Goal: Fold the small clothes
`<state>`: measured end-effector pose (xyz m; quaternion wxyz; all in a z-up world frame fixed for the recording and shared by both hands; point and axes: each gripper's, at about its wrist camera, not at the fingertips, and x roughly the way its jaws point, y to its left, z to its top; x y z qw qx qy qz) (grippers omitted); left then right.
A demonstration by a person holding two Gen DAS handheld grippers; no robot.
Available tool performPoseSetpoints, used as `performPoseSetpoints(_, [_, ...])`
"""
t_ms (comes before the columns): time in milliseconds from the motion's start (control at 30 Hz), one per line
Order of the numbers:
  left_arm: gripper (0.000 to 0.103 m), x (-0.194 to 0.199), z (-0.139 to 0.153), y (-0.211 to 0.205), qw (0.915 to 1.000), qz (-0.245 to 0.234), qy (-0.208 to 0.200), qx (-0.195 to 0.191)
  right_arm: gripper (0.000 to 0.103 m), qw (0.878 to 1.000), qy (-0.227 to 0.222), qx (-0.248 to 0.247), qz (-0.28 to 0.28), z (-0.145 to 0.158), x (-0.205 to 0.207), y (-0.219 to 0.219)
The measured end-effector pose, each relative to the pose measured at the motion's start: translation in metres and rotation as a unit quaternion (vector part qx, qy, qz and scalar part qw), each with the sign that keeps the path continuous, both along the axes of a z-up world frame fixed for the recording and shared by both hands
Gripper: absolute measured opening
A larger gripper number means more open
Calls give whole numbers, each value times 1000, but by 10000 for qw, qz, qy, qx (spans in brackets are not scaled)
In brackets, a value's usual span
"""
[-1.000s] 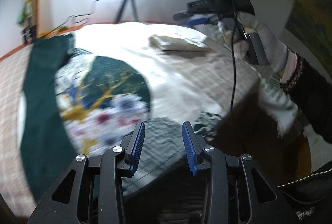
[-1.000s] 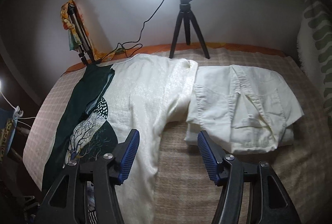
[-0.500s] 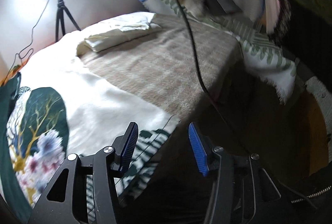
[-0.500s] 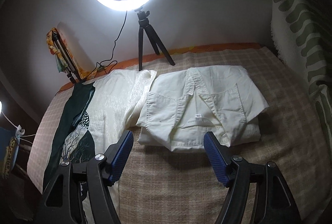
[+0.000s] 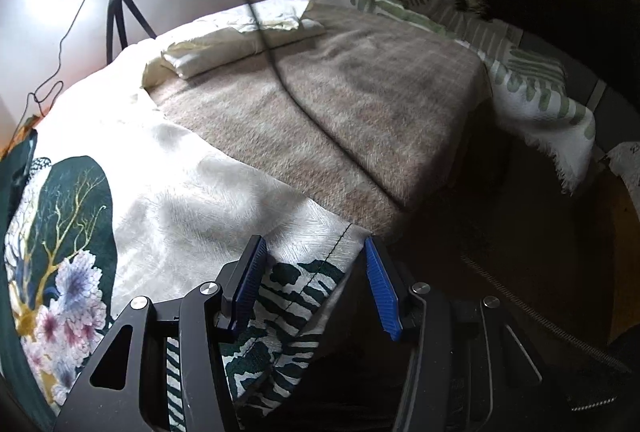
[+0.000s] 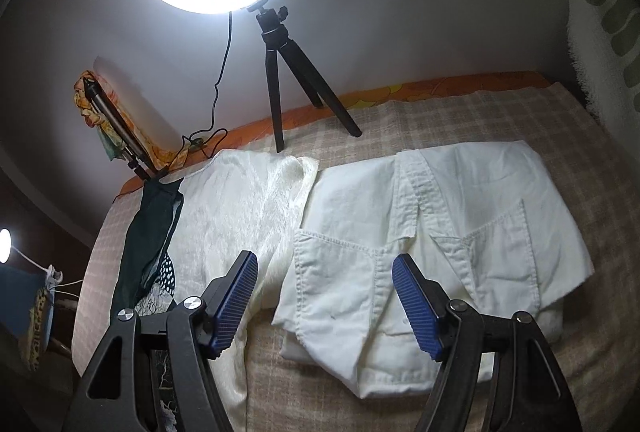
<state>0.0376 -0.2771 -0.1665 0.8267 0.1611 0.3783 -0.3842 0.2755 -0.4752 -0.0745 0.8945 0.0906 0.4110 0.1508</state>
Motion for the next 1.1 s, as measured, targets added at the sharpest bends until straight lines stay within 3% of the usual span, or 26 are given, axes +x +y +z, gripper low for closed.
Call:
performPoseSetpoints(67, [36, 1, -1, 2, 10000, 26, -50, -40, 73, 10000, 37, -6, 91, -4, 10, 11])
performPoseSetpoints(133, [16, 4, 0, 3, 9999, 20, -28, -105, 73, 9999, 32, -72, 150, -9, 19, 20])
performPoseSetpoints(233, [8, 10, 1, 7, 9996, 66, 97, -247, 73, 9996, 154, -79, 224, -17, 36, 32])
performPoseSetpoints(433, [5, 15, 8, 18, 9972, 151, 328, -658, 72, 9996, 257, -101, 84, -27, 72, 39])
performPoseSetpoints(700, [4, 20, 18, 35, 9930, 332, 499, -1015, 56, 9987, 422, -297, -41, -45, 112, 53])
performPoseSetpoints(900, [4, 23, 21, 47, 9890, 457, 640, -1254, 32, 9969, 418, -652, 104, -58, 122, 72])
performPoseSetpoints(967, [4, 23, 21, 50, 9879, 478, 666, -1319, 14, 9962, 406, -743, 222, -59, 122, 78])
performPoseSetpoints(1100, [4, 22, 24, 58, 9855, 521, 696, -1460, 2, 9948, 232, -959, 235, -49, 120, 87])
